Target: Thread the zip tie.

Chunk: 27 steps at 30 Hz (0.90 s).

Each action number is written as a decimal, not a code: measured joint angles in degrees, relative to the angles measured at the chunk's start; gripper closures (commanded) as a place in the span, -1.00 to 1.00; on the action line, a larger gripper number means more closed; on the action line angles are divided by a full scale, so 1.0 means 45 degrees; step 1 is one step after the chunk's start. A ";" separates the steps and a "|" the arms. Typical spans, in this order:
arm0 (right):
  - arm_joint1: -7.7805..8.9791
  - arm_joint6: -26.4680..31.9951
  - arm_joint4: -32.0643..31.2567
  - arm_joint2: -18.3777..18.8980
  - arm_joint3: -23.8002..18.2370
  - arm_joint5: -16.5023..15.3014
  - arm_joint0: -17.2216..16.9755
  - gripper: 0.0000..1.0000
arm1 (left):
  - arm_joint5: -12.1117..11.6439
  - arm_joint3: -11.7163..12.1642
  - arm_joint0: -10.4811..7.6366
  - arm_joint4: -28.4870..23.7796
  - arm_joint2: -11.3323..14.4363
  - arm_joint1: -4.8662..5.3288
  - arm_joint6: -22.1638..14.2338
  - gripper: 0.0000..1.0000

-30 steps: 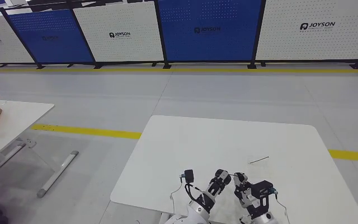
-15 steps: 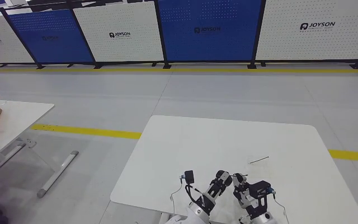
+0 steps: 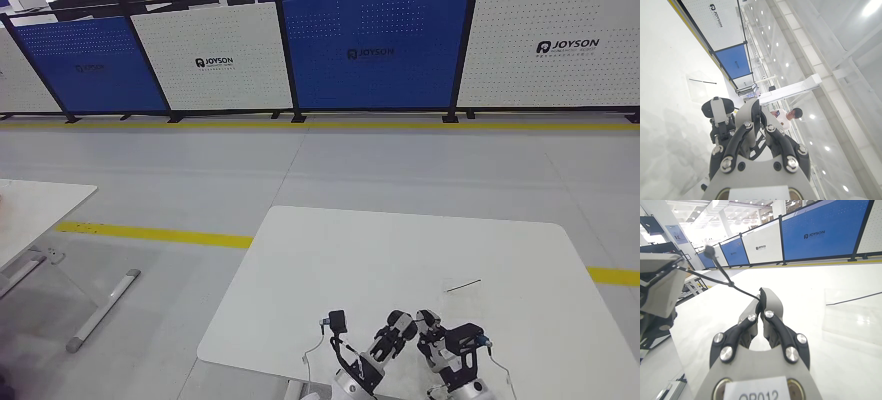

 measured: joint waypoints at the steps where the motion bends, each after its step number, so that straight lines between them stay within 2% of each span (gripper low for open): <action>1: 0.0004 -0.0011 -0.0005 0.0005 0.0000 0.0002 -0.0010 1.00 | -0.0037 -0.0035 0.0043 0.0031 -0.0005 0.0012 -0.0009 1.00; 10: 0.0025 -0.0012 -0.0063 0.0006 -0.0019 0.0047 -0.0037 1.00 | -0.0251 -0.0287 0.0306 0.0257 0.0007 0.0086 -0.0016 1.00; 27: 0.0034 -0.0019 -0.0025 -0.0069 0.0134 0.0115 0.0057 1.00 | -0.0257 -0.0770 0.0654 0.0612 0.0119 0.0232 0.0025 1.00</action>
